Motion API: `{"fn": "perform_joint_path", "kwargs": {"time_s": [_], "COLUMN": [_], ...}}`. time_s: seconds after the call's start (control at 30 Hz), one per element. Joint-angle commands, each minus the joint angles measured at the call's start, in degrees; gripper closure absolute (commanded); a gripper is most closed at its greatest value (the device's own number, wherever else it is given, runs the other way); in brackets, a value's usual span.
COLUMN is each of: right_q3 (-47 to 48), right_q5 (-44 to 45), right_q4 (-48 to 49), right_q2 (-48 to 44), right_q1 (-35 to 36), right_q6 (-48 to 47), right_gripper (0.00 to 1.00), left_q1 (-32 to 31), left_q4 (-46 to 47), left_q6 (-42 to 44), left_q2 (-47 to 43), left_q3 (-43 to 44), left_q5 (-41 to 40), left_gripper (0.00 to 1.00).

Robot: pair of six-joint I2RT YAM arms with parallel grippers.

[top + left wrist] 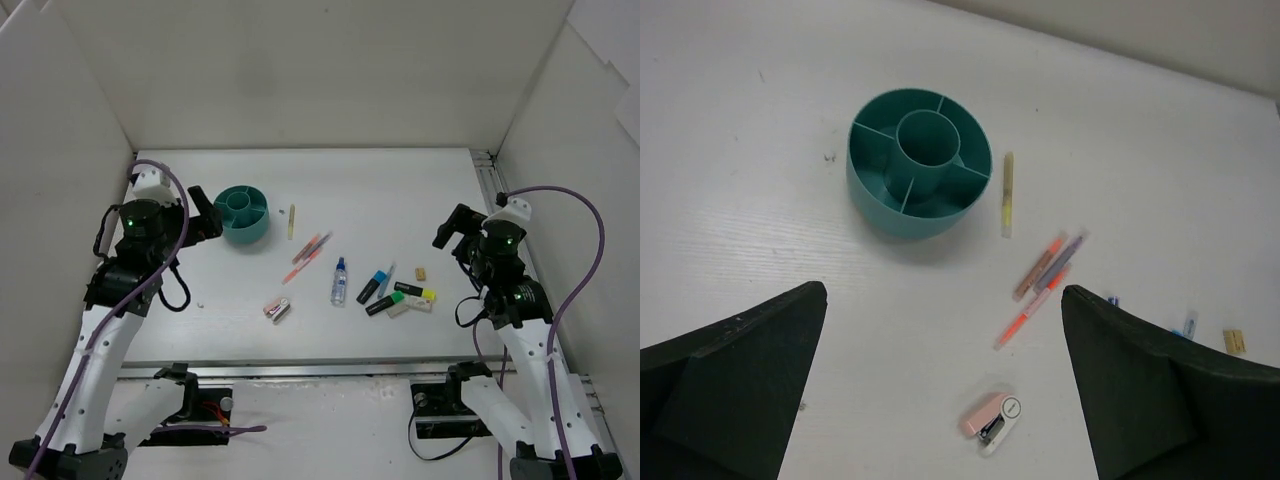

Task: Sort the stationery into containers
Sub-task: Pick up the pen from the center of the board.

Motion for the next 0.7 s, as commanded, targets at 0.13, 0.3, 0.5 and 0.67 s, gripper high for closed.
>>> {"fn": "perform_joint_path", "kwargs": {"time_s": [0.13, 0.3, 0.5, 0.67], "right_q3": [2.3, 3.3, 3.4, 2.8], "right_q5": [-2.8, -5.3, -6.4, -4.9], "right_q4": [2.8, 3.1, 3.1, 3.0], "right_q2": [1.2, 5.2, 7.5, 7.0], "right_q1": [0.0, 0.0, 0.1, 0.1], "right_q6": [-2.2, -2.9, -3.1, -3.5], "right_gripper": [0.02, 0.02, 0.02, 0.02], "left_q1": [-4.9, -9.8, -14.5, -17.8], "left_q4": [4.4, 5.1, 8.4, 7.4], "left_q6": [3.8, 4.2, 4.0, 4.5], "left_q2": [6.1, 11.4, 21.6, 34.4], "left_q3": [0.0, 1.3, 3.8, 10.8], "left_q5": [4.0, 3.1, 1.8, -1.5], "left_gripper": [0.01, 0.01, 0.01, 0.00]}}
